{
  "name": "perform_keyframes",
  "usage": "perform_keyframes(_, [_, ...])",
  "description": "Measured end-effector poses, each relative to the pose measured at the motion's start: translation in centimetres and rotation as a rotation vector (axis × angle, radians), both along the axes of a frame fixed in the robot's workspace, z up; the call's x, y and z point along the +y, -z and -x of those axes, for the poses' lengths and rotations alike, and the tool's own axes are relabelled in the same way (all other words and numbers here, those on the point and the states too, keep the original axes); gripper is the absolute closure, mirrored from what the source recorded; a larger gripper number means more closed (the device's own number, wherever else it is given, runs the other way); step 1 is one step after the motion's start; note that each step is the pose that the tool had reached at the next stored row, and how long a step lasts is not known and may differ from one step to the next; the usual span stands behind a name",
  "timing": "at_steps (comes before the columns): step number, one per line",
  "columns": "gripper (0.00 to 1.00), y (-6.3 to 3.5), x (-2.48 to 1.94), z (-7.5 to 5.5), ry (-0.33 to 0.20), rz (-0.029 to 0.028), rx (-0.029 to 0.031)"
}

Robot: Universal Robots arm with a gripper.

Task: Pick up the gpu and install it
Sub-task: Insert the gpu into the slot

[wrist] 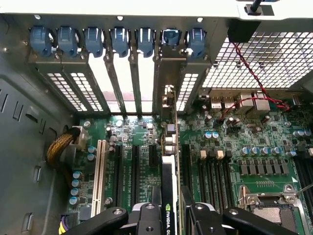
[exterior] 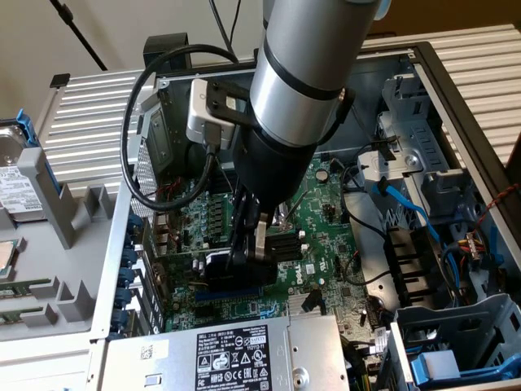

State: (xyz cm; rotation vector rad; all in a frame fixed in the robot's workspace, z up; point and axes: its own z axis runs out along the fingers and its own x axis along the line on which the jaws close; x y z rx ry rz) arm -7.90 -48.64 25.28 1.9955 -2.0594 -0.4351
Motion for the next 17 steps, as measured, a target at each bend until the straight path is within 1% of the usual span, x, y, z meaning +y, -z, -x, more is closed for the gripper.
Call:
perform_keyframes(6, [0.74,0.08,-0.01,0.01,0.000,-0.0004,-0.0001])
perform_keyframes(8, [0.74,0.08,-0.14,0.01,0.000,-0.0003,-0.0001])
perform_keyframes(17, [0.74,0.08,-0.15,0.02,0.000,-0.0002,-0.0001])
